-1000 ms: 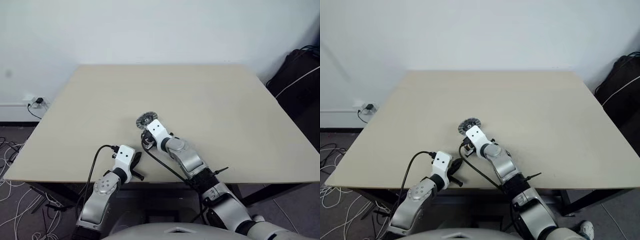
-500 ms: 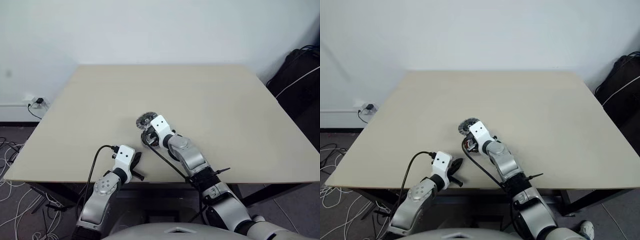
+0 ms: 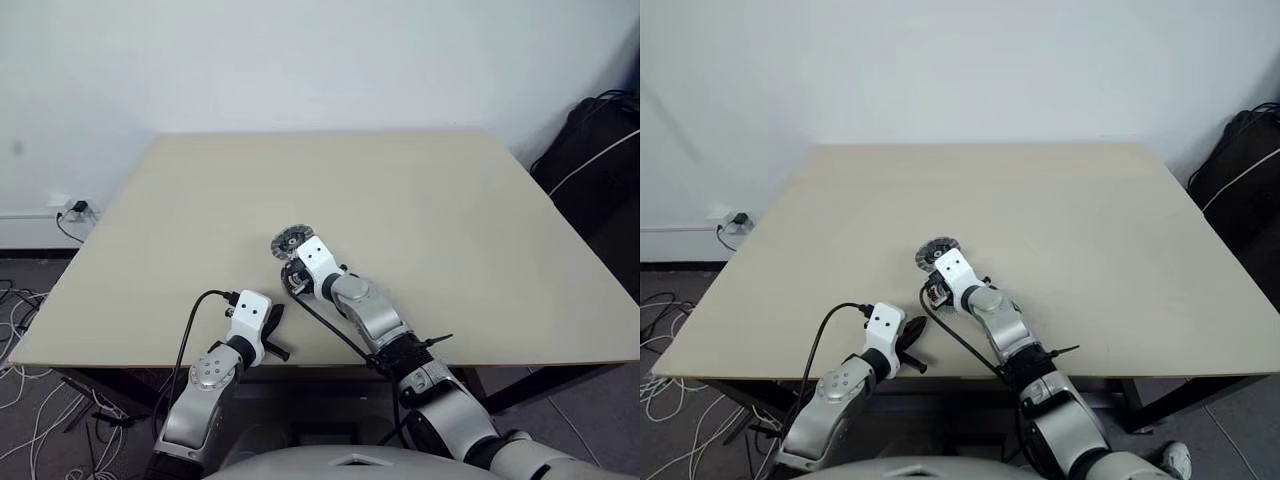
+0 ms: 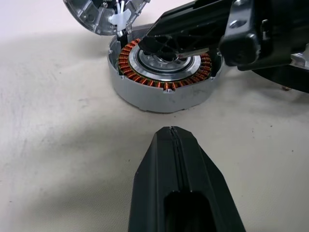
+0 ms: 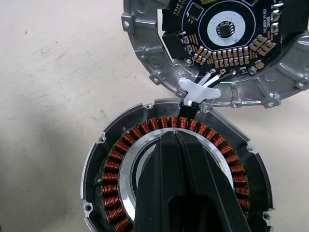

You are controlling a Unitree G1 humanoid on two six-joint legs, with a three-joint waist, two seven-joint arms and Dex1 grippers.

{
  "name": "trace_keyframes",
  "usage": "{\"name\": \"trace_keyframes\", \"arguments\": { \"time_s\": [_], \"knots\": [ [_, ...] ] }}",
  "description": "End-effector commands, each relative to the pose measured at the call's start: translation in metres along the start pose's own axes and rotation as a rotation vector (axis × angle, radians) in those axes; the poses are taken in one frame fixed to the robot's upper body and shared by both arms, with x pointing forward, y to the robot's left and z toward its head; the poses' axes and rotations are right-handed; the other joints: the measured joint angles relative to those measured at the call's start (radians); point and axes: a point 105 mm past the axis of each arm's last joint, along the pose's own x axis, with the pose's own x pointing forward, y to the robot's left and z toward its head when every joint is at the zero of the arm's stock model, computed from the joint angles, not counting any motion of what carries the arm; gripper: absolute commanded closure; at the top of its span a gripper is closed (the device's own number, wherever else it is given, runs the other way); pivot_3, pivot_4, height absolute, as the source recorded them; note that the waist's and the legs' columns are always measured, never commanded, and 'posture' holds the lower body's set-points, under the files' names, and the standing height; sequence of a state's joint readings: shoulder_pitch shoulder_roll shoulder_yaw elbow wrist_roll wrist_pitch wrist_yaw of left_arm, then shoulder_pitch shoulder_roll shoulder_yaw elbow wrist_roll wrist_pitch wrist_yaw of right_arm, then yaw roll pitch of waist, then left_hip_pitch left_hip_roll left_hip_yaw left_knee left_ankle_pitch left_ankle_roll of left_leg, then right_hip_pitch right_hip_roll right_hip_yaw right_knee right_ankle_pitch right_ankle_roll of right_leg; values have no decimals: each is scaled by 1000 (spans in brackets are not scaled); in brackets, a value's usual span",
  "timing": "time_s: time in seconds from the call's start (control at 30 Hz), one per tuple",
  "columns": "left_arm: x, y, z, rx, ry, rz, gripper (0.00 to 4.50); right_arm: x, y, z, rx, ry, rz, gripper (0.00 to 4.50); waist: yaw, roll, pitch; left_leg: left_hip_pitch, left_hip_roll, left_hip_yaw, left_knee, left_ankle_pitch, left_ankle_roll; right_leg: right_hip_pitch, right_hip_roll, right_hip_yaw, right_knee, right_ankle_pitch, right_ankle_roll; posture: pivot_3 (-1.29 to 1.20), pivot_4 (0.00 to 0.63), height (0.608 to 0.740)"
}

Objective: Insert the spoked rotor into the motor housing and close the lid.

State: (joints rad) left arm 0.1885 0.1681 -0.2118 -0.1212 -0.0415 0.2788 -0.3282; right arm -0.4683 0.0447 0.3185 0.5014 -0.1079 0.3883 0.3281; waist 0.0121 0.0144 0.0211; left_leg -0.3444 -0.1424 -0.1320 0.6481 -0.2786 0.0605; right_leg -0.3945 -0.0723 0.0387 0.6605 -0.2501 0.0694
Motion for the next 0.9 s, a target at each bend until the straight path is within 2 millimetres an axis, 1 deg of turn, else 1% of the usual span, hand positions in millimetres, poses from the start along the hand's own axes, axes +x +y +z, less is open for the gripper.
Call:
{"name": "trace_keyframes", "arguments": {
  "time_s": [0.03, 0.17, 0.33, 0.5, 0.7, 0.83, 0.9],
  "knots": [
    [-2, -2, 16, 15, -55, -2, 4500, -1, 0, 9, 7, -43, -1, 4455, 0, 0, 0, 0, 0, 0, 0, 0, 0, 0, 0, 0, 0, 0, 0, 0, 0, 740],
    [-3, -2, 15, 14, -52, -4, 4500, -7, -6, 19, 19, -85, -21, 4455, 1, 0, 0, 0, 0, 0, 0, 0, 0, 0, 0, 0, 0, 0, 0, 0, 0, 740],
    [-1, -3, 15, 17, -51, -12, 4500, -11, -4, 18, 10, -72, -9, 4455, 2, 0, 0, -2, 0, 0, 0, 0, 0, -2, 0, 0, 0, 0, 0, 0, 0, 740],
    [1, -3, 16, 20, -51, -20, 4500, -16, -4, 9, 13, -42, -12, 4455, 2, 0, 0, -2, 0, 0, -1, 0, 0, -2, 0, 0, 0, 0, 0, 0, 0, 740],
    [1, -4, 15, 20, -49, -23, 4500, -24, -3, -6, -14, 21, 15, 4455, 3, 0, 0, -2, 0, 0, -1, 0, 0, -2, 0, 0, -1, 0, 0, 0, 0, 740],
    [1, -5, 15, 21, -47, -28, 4500, -28, -8, -12, -22, 53, 4, 4455, 4, 0, 0, -2, 0, 0, -1, 0, 0, -2, -1, 0, -1, 0, 0, 0, 0, 740],
    [2, -5, 15, 21, -47, -31, 4500, -29, -10, -12, -24, 57, -4, 4455, 5, 0, 0, -2, 0, 0, -1, 0, 0, -2, -2, 0, -1, 0, 0, 0, 0, 740]
  ]
}}
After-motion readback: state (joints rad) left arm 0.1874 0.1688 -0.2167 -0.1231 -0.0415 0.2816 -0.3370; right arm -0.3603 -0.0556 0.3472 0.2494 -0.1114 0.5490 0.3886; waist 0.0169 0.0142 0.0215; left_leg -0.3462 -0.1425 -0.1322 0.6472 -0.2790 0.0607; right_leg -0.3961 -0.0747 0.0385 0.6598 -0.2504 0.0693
